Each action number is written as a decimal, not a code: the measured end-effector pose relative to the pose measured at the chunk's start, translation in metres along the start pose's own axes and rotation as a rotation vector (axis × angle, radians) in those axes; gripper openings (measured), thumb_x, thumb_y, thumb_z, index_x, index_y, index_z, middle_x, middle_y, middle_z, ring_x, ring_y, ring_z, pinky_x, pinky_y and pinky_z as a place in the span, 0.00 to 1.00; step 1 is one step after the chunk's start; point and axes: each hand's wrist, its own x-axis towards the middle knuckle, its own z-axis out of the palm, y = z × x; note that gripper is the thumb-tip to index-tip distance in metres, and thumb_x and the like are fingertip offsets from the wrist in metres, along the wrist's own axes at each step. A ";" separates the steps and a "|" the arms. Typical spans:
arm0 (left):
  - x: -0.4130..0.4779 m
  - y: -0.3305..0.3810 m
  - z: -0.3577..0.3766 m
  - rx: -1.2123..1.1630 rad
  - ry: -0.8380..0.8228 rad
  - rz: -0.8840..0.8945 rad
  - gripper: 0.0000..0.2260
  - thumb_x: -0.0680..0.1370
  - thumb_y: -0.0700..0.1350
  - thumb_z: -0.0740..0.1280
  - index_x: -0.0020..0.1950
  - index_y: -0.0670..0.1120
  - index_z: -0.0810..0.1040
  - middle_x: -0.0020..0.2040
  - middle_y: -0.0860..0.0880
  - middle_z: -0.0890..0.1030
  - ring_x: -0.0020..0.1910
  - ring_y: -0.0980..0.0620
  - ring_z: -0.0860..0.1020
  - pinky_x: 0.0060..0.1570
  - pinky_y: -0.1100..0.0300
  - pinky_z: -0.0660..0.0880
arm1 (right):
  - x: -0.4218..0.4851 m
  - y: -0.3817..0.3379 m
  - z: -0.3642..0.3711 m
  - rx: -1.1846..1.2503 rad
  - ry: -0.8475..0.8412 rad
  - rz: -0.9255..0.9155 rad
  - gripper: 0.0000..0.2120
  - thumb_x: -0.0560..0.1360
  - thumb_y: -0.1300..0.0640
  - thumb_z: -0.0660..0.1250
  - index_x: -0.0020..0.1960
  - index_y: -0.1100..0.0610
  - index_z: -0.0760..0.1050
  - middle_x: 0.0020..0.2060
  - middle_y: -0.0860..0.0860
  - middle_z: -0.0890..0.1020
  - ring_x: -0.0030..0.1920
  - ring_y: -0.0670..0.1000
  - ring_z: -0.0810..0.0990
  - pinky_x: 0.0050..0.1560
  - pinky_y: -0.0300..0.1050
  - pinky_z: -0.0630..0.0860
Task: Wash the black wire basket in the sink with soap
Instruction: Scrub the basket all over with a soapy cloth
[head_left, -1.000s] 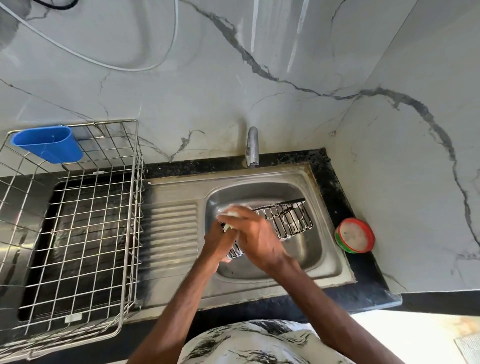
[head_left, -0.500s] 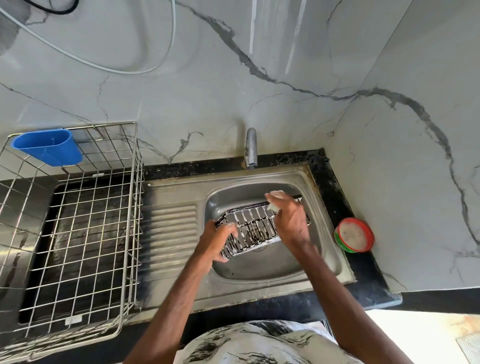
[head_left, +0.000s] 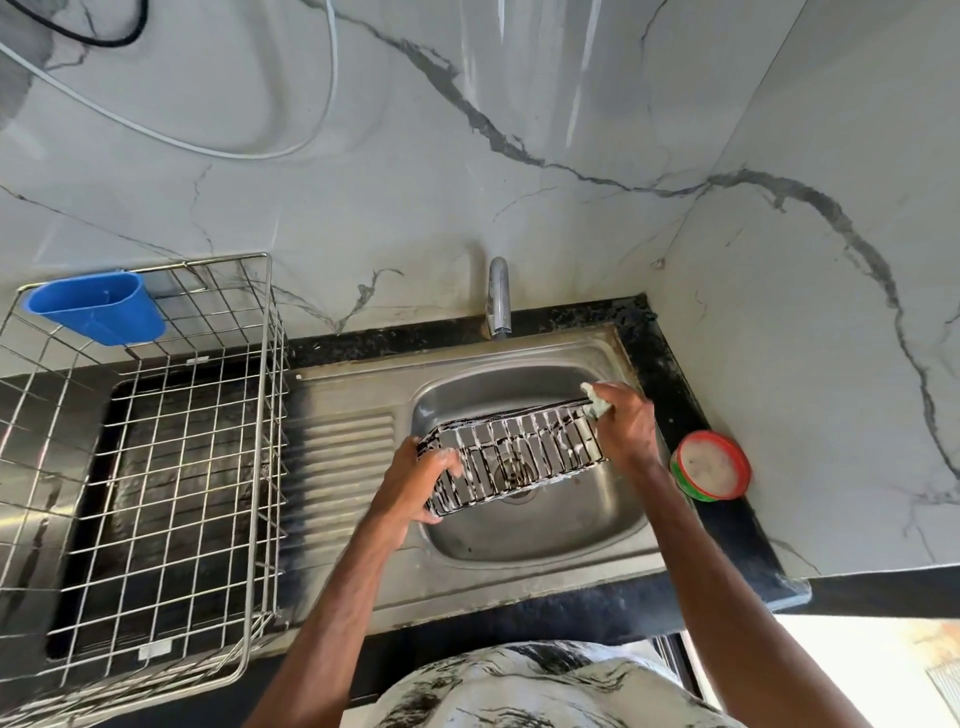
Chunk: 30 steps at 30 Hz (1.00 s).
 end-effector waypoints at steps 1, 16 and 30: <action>0.002 -0.001 0.000 -0.006 0.008 0.000 0.04 0.80 0.37 0.63 0.46 0.40 0.75 0.59 0.47 0.76 0.63 0.46 0.73 0.58 0.29 0.78 | -0.001 -0.002 0.001 -0.004 0.006 0.006 0.21 0.71 0.79 0.57 0.55 0.67 0.83 0.50 0.65 0.85 0.44 0.61 0.87 0.44 0.47 0.85; 0.011 -0.010 0.010 -0.183 0.051 -0.122 0.11 0.84 0.53 0.60 0.58 0.52 0.80 0.54 0.56 0.79 0.55 0.49 0.79 0.45 0.42 0.85 | -0.087 -0.132 0.024 0.140 -0.250 -0.524 0.37 0.70 0.82 0.51 0.75 0.61 0.69 0.75 0.59 0.70 0.78 0.55 0.63 0.71 0.56 0.72; 0.011 -0.005 0.005 -0.218 0.031 -0.190 0.16 0.76 0.45 0.66 0.63 0.43 0.76 0.63 0.50 0.66 0.54 0.47 0.73 0.46 0.43 0.85 | -0.050 -0.095 0.006 -0.086 -0.044 -0.238 0.27 0.74 0.68 0.47 0.62 0.65 0.79 0.60 0.67 0.81 0.61 0.61 0.81 0.48 0.52 0.84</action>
